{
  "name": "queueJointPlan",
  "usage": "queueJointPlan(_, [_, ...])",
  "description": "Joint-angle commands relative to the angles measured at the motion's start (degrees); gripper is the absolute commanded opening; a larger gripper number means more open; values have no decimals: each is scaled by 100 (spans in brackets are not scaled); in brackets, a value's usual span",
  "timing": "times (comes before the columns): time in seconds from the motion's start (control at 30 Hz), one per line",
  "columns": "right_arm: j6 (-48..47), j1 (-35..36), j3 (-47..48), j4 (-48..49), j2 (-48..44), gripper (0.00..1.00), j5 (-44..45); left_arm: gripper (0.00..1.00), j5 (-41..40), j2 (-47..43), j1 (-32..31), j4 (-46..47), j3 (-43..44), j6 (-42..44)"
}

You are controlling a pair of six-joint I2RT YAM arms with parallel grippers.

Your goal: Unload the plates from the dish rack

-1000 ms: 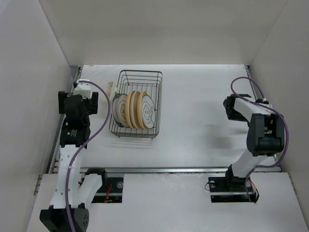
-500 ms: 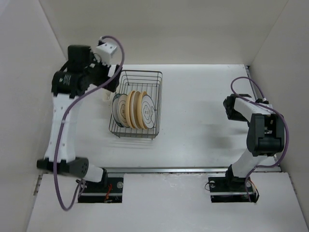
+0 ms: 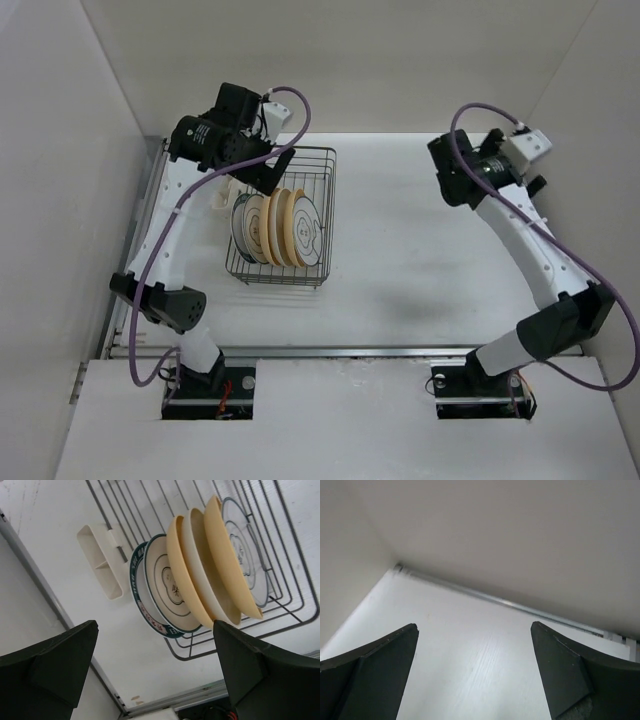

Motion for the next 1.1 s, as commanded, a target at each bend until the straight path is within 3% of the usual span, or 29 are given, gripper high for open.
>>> queueJointPlan(0.0, [-4809, 587, 206, 1529, 78, 100, -1041, 100, 692, -426, -52, 295, -291, -238])
queueJointPlan(0.03, [-5651, 658, 14, 2268, -88, 100, -2067, 100, 745, -374, -53, 347, -293, -238])
queueJointPlan(0.07, [-5990, 772, -605, 3372, -342, 100, -3852, 100, 746, -312, -210, 278, -353, -291])
queueJointPlan(0.13, [-5872, 721, -1372, 4389, -1439, 100, -5234, 93, 571, 3, -360, 120, -354, -291])
queueJointPlan(0.17, [-5792, 720, -1733, 5220, -1791, 100, -6416, 89, 570, 127, -500, 32, -354, -291])
queueJointPlan(0.2, [-5713, 668, -2328, 5551, -2317, 100, -6854, 81, 500, 250, -562, -143, -354, -291])
queueJointPlan(0.27, [-5476, 667, -2658, 5896, -2576, 99, -7401, 71, 500, 619, -729, -311, -240, -352])
queueJointPlan(0.3, [-5405, 667, -2720, 5897, -2629, 96, -7490, 65, 500, 733, -730, -373, -240, -405])
queueJointPlan(0.33, [-5405, 667, -2721, 5758, -2630, 93, -7543, 52, 430, 839, -791, -452, -179, -466])
queueJointPlan(0.47, [-5405, 720, -2975, 5282, -2699, 77, -7298, 36, 351, 1112, -862, -400, -126, -642])
queueJointPlan(0.6, [-5256, 720, -3511, 5282, -3086, 74, -7245, 36, -228, 999, -914, -163, -248, -854])
queueJointPlan(0.77, [-5115, 773, -4073, 5229, -3587, 74, -7193, 39, -151, 542, -914, 233, -643, -906])
queueJointPlan(0.93, [-5001, 773, -4250, 5106, -3912, 74, -7192, 39, -352, 541, -914, 128, -644, -985])
queueJointPlan(1.07, [-5000, 773, -4303, 4965, -4045, 74, -7192, 42, -669, -36, -731, 312, -644, -1091])
